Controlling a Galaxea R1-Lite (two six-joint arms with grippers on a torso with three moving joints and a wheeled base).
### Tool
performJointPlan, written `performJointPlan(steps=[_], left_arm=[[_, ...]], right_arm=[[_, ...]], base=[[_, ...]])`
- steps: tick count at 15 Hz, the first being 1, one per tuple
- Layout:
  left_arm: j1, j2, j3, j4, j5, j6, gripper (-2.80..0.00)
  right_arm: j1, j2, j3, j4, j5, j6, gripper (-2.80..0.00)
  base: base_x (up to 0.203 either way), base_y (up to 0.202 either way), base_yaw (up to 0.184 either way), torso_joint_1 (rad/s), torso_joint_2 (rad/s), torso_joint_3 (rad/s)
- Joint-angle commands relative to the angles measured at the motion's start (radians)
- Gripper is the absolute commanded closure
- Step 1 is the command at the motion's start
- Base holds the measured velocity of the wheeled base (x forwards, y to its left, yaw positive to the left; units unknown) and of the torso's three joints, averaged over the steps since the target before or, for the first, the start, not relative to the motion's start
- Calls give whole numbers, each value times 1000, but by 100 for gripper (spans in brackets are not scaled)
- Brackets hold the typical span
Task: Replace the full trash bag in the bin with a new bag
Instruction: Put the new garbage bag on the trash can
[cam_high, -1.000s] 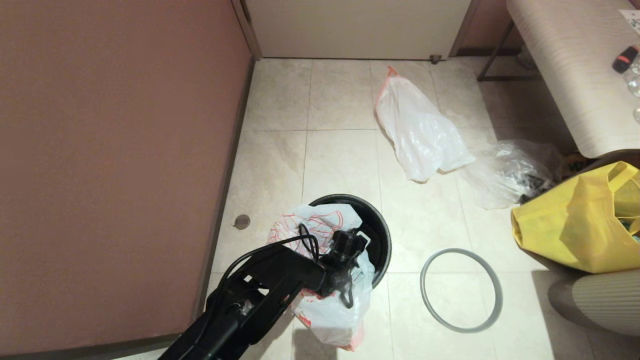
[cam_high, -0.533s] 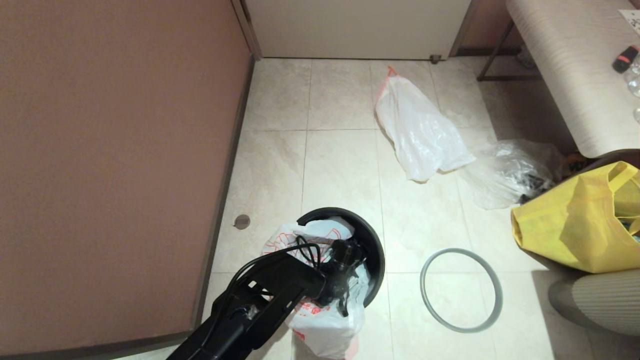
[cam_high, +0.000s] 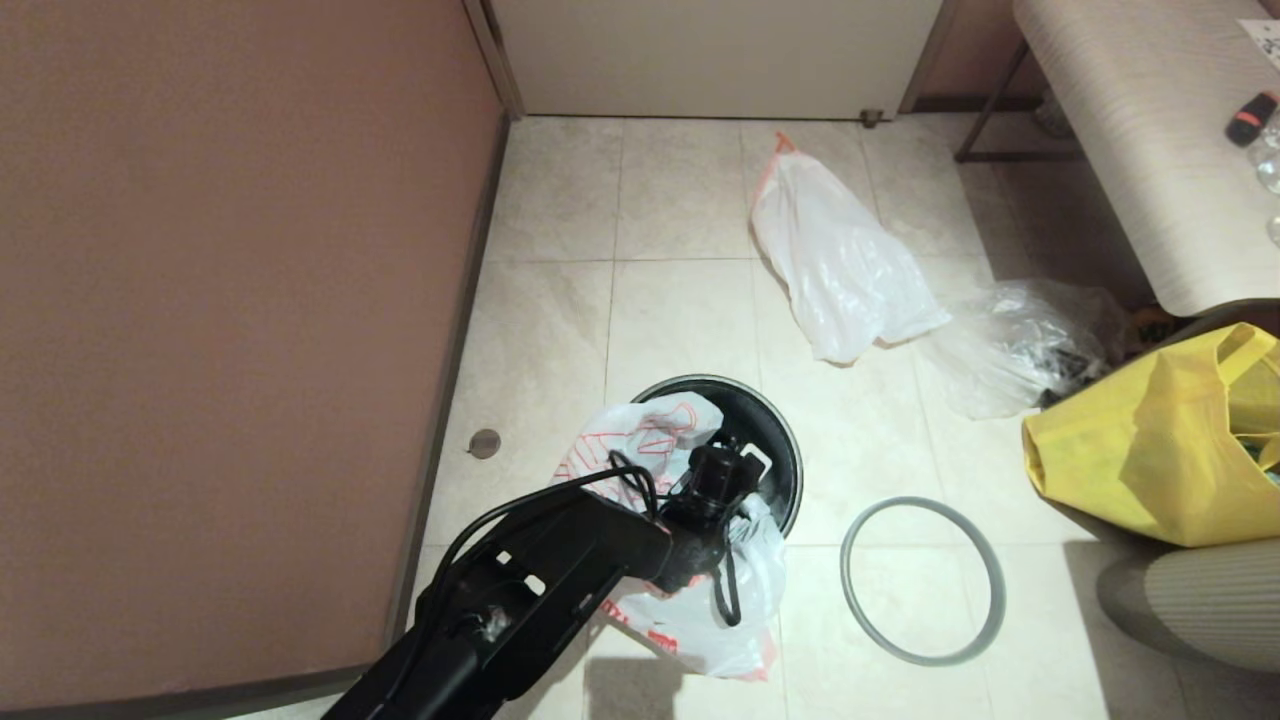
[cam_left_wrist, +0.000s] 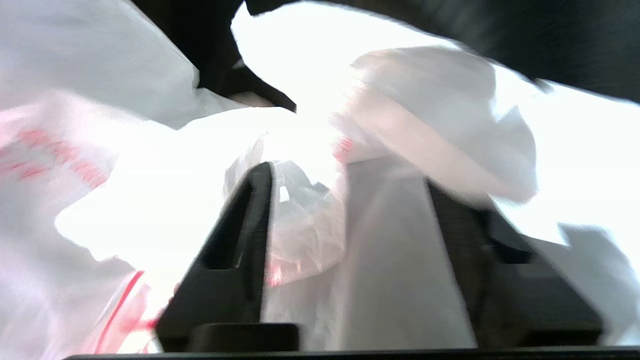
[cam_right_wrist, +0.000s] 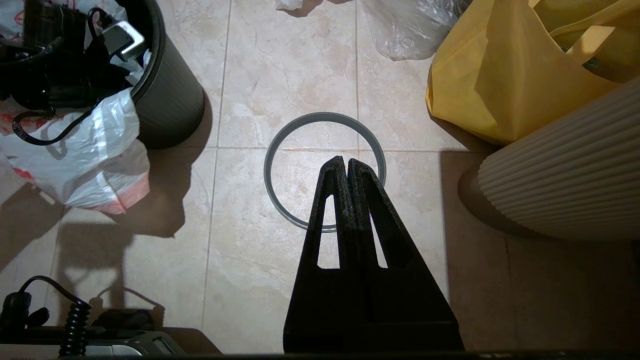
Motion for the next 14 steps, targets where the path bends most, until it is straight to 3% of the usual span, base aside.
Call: performJointPlan(steps=[1, 6, 8, 10, 14], left_arm=[[-20, -40, 7, -1, 12, -1, -280], [-73, -87, 36, -2, 60, -84, -280], [-99, -107, 40, 0, 114, -148, -280], [-117, -107, 51, -3, 179, -162, -280], [-118, -144, 84, -8, 217, -187, -280]], right_arm=[[0, 2, 0, 0, 0, -1, 0], [0, 2, 0, 0, 0, -1, 0], [0, 2, 0, 0, 0, -1, 0], [0, 2, 0, 0, 0, -1, 0], [0, 2, 0, 0, 0, -1, 0]], base=[[0, 0, 0, 0, 0, 0], [0, 0, 0, 0, 0, 0], [0, 0, 0, 0, 0, 0], [0, 0, 0, 0, 0, 0], [0, 0, 0, 0, 0, 0]])
